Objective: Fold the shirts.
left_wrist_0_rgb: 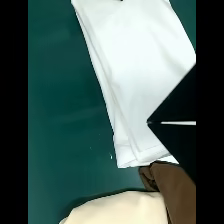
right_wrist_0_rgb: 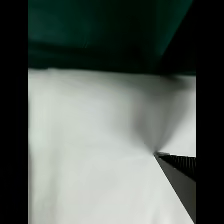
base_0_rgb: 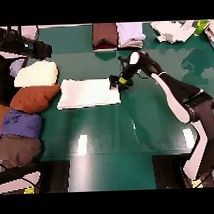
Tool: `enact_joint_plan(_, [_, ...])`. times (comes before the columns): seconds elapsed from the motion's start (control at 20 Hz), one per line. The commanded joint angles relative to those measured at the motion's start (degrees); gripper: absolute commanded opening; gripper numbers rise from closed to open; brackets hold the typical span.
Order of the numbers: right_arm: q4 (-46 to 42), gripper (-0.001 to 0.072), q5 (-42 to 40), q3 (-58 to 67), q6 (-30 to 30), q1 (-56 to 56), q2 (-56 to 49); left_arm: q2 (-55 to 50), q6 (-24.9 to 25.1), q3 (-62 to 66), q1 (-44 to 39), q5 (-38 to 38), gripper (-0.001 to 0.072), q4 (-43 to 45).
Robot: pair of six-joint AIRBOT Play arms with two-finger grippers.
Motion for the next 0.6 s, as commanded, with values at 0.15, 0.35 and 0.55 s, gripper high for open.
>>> enact_joint_plan(0.15, [-12.90, 0.0016, 3.69, 8.07, -0.02, 3.19, -2.75, -0.02, 0.24, -0.02, -0.04, -0.55, 0.0029, -0.74])
enact_joint_plan(0.35, [-18.62, 0.0016, 6.38, 8.35, -1.27, -0.81, 3.15, 0.00, 0.31, -0.02, -2.73, -0.76, 0.0028, -0.79])
enact_joint_plan(0.55, [-23.04, 0.0016, 6.40, -2.89, -1.57, -11.23, 15.13, 0.00, 1.57, -0.02, -7.93, -0.35, 0.0028, -0.70])
